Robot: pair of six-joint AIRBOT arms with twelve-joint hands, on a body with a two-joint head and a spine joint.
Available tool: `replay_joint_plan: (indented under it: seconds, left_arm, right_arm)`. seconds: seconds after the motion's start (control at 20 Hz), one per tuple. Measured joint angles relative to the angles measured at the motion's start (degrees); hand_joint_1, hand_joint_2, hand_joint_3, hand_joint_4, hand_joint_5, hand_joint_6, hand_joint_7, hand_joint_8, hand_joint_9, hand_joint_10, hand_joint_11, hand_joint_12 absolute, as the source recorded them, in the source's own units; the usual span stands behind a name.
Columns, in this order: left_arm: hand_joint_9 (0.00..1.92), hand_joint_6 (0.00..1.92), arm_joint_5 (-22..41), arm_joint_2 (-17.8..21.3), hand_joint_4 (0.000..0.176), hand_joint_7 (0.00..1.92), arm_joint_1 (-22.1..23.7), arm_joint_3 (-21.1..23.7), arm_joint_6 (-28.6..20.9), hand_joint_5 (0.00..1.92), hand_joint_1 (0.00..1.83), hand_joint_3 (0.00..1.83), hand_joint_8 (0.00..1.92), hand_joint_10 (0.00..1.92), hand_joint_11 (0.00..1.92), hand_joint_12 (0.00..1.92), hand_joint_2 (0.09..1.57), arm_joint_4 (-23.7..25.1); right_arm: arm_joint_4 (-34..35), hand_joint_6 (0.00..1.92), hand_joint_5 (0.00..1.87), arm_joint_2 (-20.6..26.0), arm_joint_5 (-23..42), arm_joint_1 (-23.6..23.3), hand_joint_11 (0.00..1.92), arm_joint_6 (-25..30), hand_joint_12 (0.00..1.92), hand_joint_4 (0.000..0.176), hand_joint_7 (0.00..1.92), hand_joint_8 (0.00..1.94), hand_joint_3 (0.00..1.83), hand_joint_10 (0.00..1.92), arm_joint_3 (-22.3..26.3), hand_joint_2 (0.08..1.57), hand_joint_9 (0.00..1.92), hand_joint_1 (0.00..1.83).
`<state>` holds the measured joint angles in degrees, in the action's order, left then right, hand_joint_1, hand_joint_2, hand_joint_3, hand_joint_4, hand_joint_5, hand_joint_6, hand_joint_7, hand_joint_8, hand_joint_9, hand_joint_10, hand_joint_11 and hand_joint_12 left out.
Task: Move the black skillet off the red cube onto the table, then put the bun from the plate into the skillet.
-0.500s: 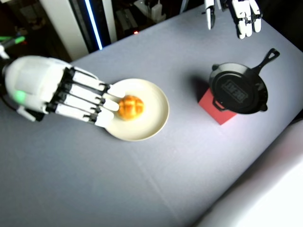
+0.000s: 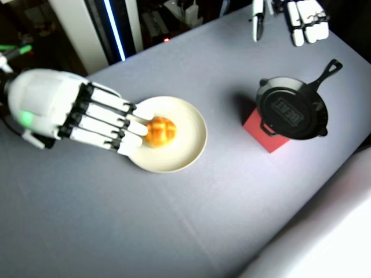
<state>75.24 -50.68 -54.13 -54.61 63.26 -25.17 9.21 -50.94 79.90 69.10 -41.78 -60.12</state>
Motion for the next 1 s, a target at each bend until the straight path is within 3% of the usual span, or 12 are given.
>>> replay_joint_plan:
  seconds: [0.05,0.1,0.25,0.35,0.45,0.6,0.7,0.8,0.85,0.9,0.95,1.0]
  left_arm:
    - [0.1,0.01,-2.49,-1.01,0.083,0.17,2.67,-2.12,0.79,0.26,0.85,0.0,0.01,0.01,0.04,0.04,1.06,-0.04]
    - [0.08,0.0,-5.16,-1.88,0.075,0.15,4.68,-3.67,1.99,0.25,0.83,0.0,0.0,0.01,0.02,0.04,1.04,-0.92]
    - [0.15,0.0,-14.03,-4.24,0.133,0.19,9.62,-7.72,5.51,0.26,0.78,0.0,0.0,0.01,0.01,0.18,0.97,-3.72]
    - [0.18,0.0,-18.78,-5.79,0.125,0.21,13.44,-11.43,6.69,0.26,0.81,0.0,0.0,0.01,0.0,0.25,0.97,-4.74]
    - [0.21,0.0,-22.29,-6.84,0.151,0.25,16.0,-14.34,8.09,0.3,0.84,0.0,0.0,0.01,0.0,0.4,0.96,-5.92]
    - [0.3,0.0,-30.97,-10.03,0.114,0.33,20.48,-20.02,10.25,0.38,0.87,0.0,0.0,0.01,0.0,0.46,0.99,-7.69]
    - [0.41,0.0,-35.39,-12.17,0.095,0.4,21.77,-23.32,10.29,0.42,0.87,0.0,0.0,0.02,0.0,0.71,1.02,-8.59]
    - [0.53,0.0,-40.17,-13.97,0.055,0.49,22.21,-25.83,10.32,0.5,0.87,0.0,0.01,0.02,0.03,0.84,1.05,-10.4]
    - [0.6,0.01,-41.62,-14.53,0.045,0.59,22.47,-26.45,10.29,0.59,0.86,0.0,0.01,0.02,0.1,0.89,1.05,-10.54]
    - [0.73,0.02,-42.05,-14.84,0.0,0.79,22.67,-26.77,10.29,0.77,0.9,0.0,0.02,0.03,0.19,0.93,1.06,-10.67]
    - [0.94,0.75,-42.51,-14.95,0.045,1.12,23.06,-27.1,10.29,0.96,1.03,0.02,0.34,0.85,0.56,1.64,1.08,-10.86]
    - [1.05,0.85,-42.42,-15.19,0.042,1.17,23.23,-27.56,10.29,1.04,1.08,0.01,0.82,1.36,0.82,1.86,1.07,-10.95]
  right_arm:
    - [-0.15,0.0,0.43,0.0,-0.13,0.0,0.41,0.02,0.4,0.02,0.51,0.0,0.0,0.0,0.0,1.21,0.53,0.74]
    - [-0.28,0.0,0.44,-0.07,-0.13,0.0,0.42,0.02,0.4,0.022,0.51,0.0,0.0,0.0,-0.11,1.21,0.53,0.74]
    - [-0.79,0.0,0.45,-0.55,-0.63,0.0,0.43,0.37,0.47,0.002,0.51,0.0,0.0,0.0,-0.55,1.22,0.54,0.75]
    - [-1.11,0.0,0.45,-0.66,-0.9,-0.02,0.41,0.66,0.55,0.003,0.51,0.0,0.0,0.0,-0.59,1.22,0.55,0.71]
    - [-1.16,0.0,0.45,-0.79,-0.98,0.0,0.38,0.68,0.66,0.005,0.52,0.0,0.0,0.0,-0.76,1.23,0.56,0.71]
    - [-1.29,0.0,0.45,-0.83,-1.42,-0.02,0.33,0.9,0.71,0.0,0.52,0.0,0.0,0.0,-0.9,1.23,0.55,0.76]
    - [-1.95,0.0,0.45,-0.87,-1.49,-0.37,0.32,1.11,0.7,0.008,0.53,0.0,0.0,0.0,-0.94,1.23,0.56,0.77]
    - [-1.81,0.0,0.46,-0.87,-1.62,-0.35,0.33,1.11,0.71,0.008,0.53,0.0,0.0,0.01,-0.98,1.23,0.57,0.78]
    - [-1.75,0.0,0.46,-0.87,-1.81,-0.35,0.34,1.11,0.72,0.004,0.53,0.0,0.0,0.01,-1.01,1.23,0.58,0.78]
    - [-1.84,0.0,0.46,-0.92,-1.81,-0.37,0.34,1.14,0.72,0.0,0.54,0.0,0.0,0.01,-1.07,1.23,0.59,0.78]
    - [-2.05,0.0,0.47,-1.01,-1.75,-0.39,0.33,1.16,0.77,0.0,0.54,0.0,0.0,0.01,-1.09,1.22,0.6,0.79]
    - [-2.23,0.0,0.47,-1.07,-1.79,-0.39,0.31,1.16,0.78,0.004,0.54,0.0,0.0,0.0,-1.11,1.23,0.59,0.77]
